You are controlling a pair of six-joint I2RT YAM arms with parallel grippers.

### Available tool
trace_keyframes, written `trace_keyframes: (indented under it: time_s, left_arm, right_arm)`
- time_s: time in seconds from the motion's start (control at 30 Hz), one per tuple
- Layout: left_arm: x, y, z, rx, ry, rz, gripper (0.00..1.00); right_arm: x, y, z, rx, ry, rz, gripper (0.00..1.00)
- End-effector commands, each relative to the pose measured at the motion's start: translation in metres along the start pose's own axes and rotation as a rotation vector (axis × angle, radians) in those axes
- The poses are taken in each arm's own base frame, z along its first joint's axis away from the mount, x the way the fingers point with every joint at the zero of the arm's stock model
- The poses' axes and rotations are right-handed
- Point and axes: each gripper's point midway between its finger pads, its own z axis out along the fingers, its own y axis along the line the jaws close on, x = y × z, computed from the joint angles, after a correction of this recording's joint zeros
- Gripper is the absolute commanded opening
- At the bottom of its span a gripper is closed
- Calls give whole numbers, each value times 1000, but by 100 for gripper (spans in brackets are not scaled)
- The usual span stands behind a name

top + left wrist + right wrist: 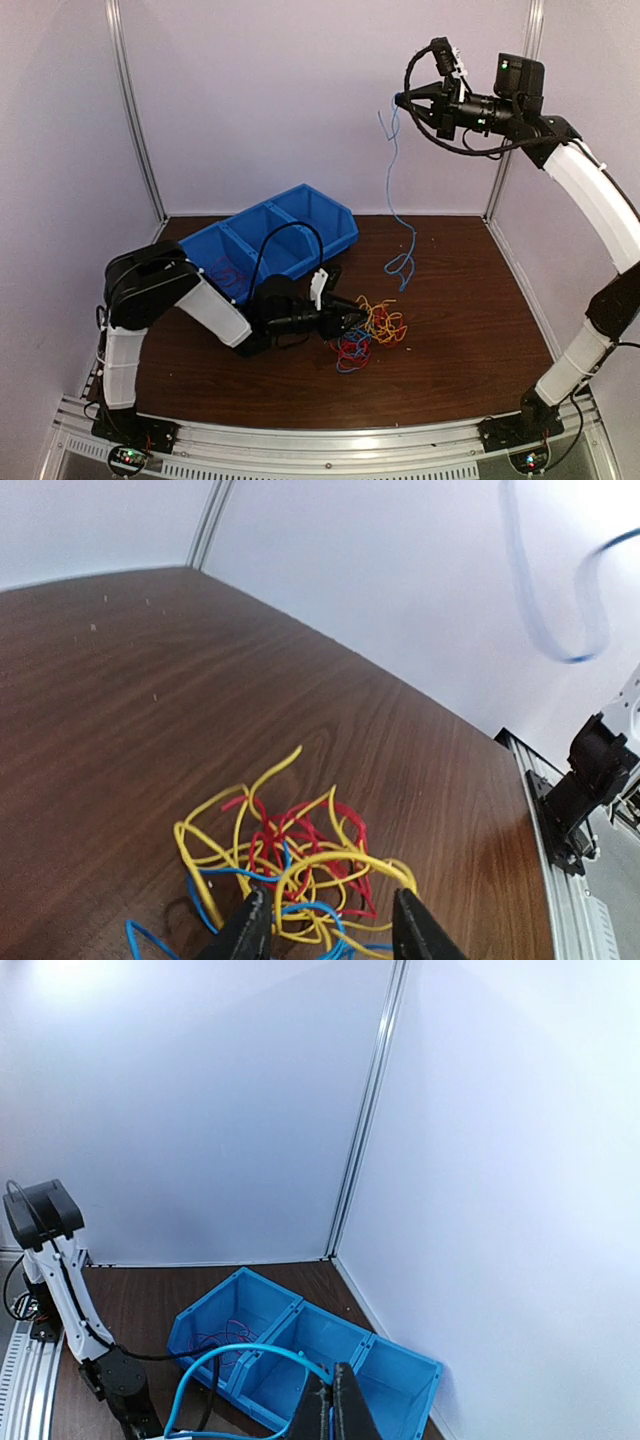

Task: Untangle the cables

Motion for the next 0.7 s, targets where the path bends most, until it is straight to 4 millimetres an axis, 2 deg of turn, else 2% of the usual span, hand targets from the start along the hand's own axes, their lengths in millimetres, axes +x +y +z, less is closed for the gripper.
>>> trace_keyframes:
  time_s: [0.0, 0.2, 0.3, 0.5, 0.57, 0.67]
  left_arm:
    - [-65, -20, -24, -45, -148, 48, 48]
    - [-91, -21, -38, -149, -104, 101, 53]
    - [-116, -31, -48, -161, -147, 166, 54]
    - [-178, -31, -68, -287, -327, 215, 63]
    - [-189, -33, -71, -292, -372, 239, 64]
    - [-194, -33, -64, -289, -377, 253, 66]
  right_arm:
    - [1, -13, 9, 30, -19, 15, 0]
    - [31, -15, 19, 41, 22, 45, 0]
    - [44, -8, 23, 25, 34, 68, 0]
    - [49, 14, 36, -39, 30, 105, 0]
    - [50, 21, 40, -62, 25, 121, 0]
    - [54, 32, 45, -98, 26, 141, 0]
